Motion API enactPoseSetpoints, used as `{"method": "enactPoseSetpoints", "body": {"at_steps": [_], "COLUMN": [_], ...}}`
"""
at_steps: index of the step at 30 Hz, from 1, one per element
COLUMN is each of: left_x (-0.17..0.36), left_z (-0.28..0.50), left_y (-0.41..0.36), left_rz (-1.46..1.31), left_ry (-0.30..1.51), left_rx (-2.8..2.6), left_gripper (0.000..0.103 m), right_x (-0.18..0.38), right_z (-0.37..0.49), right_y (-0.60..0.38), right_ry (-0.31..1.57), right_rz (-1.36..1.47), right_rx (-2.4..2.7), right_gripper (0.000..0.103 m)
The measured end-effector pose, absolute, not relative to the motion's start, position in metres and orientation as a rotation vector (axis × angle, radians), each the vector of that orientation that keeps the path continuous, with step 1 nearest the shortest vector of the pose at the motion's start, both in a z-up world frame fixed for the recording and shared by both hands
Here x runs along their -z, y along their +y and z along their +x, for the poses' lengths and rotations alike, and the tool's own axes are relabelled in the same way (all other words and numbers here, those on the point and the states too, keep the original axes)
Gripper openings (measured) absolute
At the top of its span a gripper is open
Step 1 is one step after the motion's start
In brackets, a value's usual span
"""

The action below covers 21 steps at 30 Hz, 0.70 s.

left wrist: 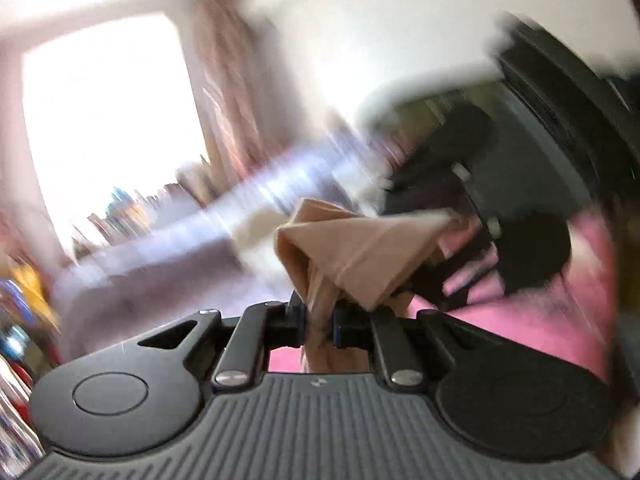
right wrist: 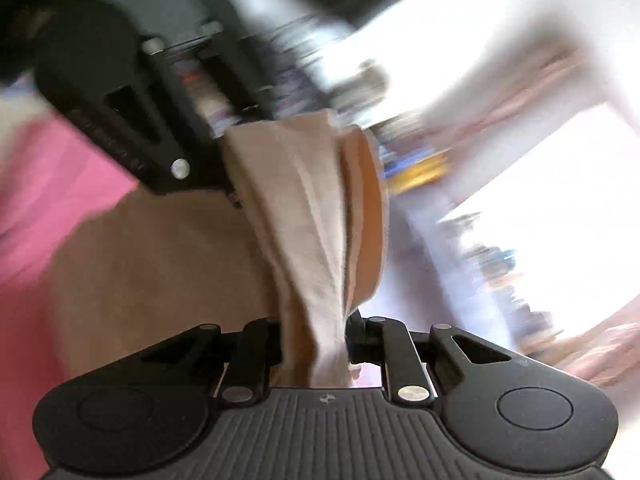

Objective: Fold clothes

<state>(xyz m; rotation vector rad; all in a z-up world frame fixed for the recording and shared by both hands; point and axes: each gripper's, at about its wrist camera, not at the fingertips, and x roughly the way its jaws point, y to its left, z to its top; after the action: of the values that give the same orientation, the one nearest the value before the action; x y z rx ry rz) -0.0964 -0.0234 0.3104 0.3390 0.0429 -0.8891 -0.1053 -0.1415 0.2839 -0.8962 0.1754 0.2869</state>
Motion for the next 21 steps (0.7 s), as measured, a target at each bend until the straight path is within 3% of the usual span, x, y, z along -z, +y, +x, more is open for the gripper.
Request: {"method": "enactPoseSetpoints", "body": {"at_steps": [3, 7, 12, 17, 21], "left_x": [-0.380, -0.375, -0.270, -0.137, -0.070], "left_z": [-0.097, -0.115, -0.139, -0.189, -0.228], "left_y": [-0.019, -0.019, -0.029, -0.039, -0.040], "left_rz": [0.284, 0.325, 0.396, 0.421, 0.473], "left_ry": [-0.148, -0.163, 0.062, 0.425, 0.578], "left_rx": [0.867, 0.906, 1.013, 1.138, 1.159], "left_gripper": [0.012, 0.012, 0.013, 0.014, 0.014], "right_x": [-0.357, -0.357, -0.235, -0.089, -0.026], "right_z": [-0.103, -0.123, -0.150, -0.201, -0.247], "right_y": [-0.147, -0.152, -0.150, -0.147, -0.138], "right_ry": [0.000, -0.028, 0.226, 0.583, 0.658], "right_rz": [-0.763, -0.783, -0.921, -0.951, -0.996], "right_rx": [-0.207, -0.231, -0.373, -0.616, -0.725], "right_gripper": [0.019, 0.019, 0.019, 0.019, 0.024]}}
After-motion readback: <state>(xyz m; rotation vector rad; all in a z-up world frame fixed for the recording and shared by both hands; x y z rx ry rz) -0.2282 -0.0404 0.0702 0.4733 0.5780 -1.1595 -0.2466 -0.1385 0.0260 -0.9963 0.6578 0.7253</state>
